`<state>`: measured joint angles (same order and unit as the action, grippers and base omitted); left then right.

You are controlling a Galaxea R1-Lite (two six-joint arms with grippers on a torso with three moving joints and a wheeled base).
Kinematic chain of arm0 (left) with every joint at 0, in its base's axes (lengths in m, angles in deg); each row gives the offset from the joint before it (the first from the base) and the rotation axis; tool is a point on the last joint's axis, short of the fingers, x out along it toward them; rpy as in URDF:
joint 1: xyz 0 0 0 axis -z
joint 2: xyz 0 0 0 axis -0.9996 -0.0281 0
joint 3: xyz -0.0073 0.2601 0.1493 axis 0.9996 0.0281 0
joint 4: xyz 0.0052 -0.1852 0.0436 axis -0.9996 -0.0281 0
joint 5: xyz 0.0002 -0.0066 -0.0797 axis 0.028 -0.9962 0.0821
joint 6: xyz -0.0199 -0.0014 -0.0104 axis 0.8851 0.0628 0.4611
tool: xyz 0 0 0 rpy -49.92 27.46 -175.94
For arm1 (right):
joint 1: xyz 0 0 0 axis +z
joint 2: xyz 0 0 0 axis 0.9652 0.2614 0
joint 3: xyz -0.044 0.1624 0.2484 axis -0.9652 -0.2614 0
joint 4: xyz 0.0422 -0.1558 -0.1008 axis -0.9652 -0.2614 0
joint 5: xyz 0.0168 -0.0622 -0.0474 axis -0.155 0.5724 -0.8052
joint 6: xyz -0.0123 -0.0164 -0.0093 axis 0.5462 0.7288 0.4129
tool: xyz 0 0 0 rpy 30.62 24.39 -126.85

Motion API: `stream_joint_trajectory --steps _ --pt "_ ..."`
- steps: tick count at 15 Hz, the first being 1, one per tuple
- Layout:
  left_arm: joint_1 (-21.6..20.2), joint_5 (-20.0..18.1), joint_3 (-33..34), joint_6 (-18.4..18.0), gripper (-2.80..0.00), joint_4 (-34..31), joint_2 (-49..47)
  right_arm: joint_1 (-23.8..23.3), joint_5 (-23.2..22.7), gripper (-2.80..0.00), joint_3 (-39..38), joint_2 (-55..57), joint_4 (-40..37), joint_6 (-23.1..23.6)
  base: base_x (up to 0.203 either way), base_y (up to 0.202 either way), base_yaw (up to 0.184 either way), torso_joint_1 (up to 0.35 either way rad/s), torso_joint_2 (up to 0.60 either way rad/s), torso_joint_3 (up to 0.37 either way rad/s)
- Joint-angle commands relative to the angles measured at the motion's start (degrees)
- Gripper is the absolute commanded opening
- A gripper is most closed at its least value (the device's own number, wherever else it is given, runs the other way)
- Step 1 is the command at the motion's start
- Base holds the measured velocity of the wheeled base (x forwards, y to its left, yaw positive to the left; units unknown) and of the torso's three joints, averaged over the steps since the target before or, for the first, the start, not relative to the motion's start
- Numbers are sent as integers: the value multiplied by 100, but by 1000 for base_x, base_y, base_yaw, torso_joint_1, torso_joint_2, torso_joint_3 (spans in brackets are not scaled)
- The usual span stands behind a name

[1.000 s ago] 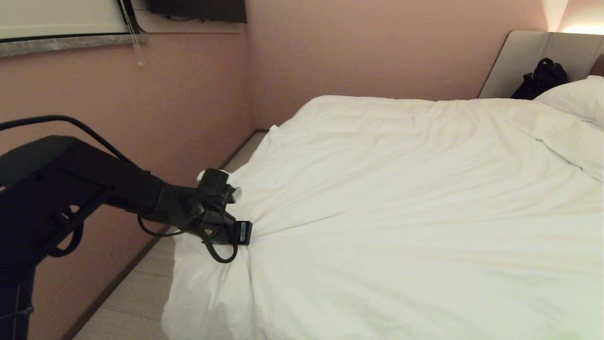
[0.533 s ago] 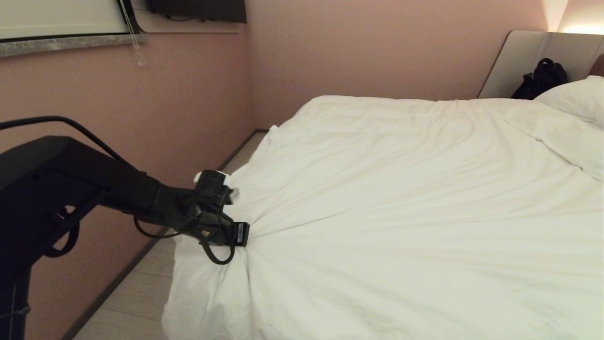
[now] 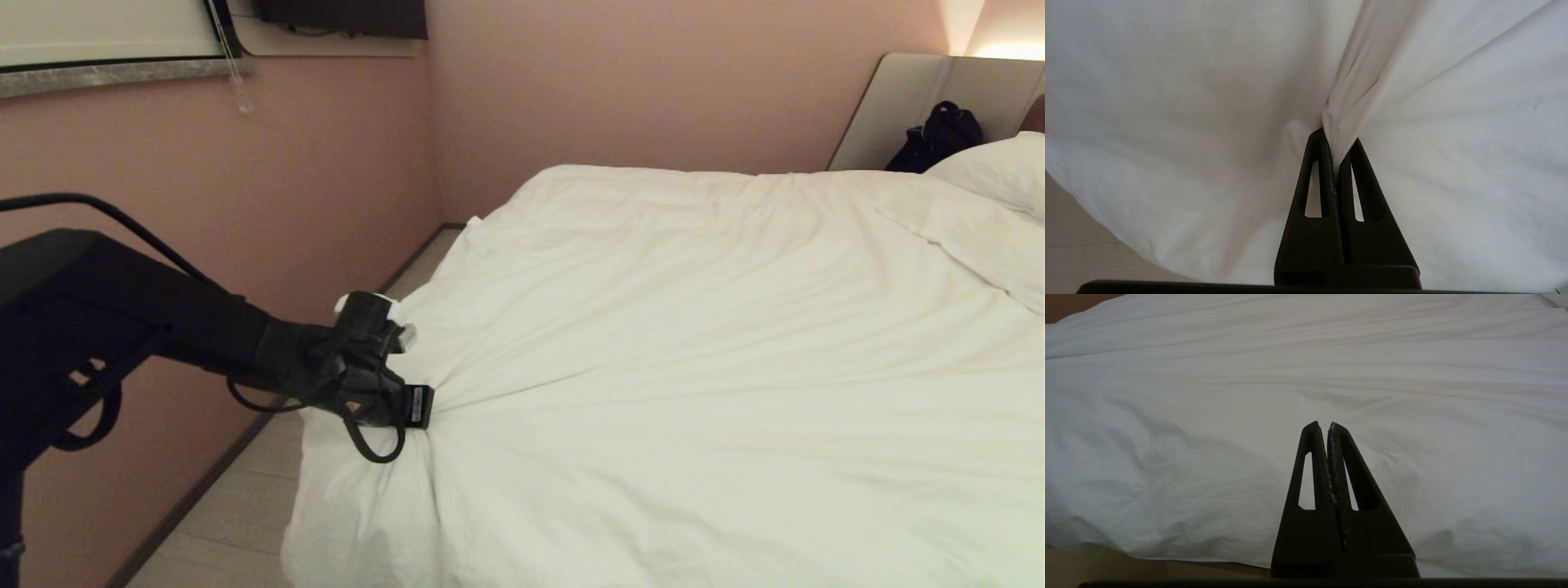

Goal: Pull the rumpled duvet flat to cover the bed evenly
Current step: Flatten the corners of the folded blanket

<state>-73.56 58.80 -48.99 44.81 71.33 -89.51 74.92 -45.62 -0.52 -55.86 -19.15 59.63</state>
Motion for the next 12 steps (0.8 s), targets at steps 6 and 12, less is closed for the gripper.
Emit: stream_joint_trajectory --steps 6,12 --pt "383 -101 215 87 0 -36 346 1 2 -280 0 6 -2 0 0 0 0 0 0 0" --pt "374 -93 193 167 0 25 221 1 2 -280 0 6 -2 0 0 0 0 0 0 0"
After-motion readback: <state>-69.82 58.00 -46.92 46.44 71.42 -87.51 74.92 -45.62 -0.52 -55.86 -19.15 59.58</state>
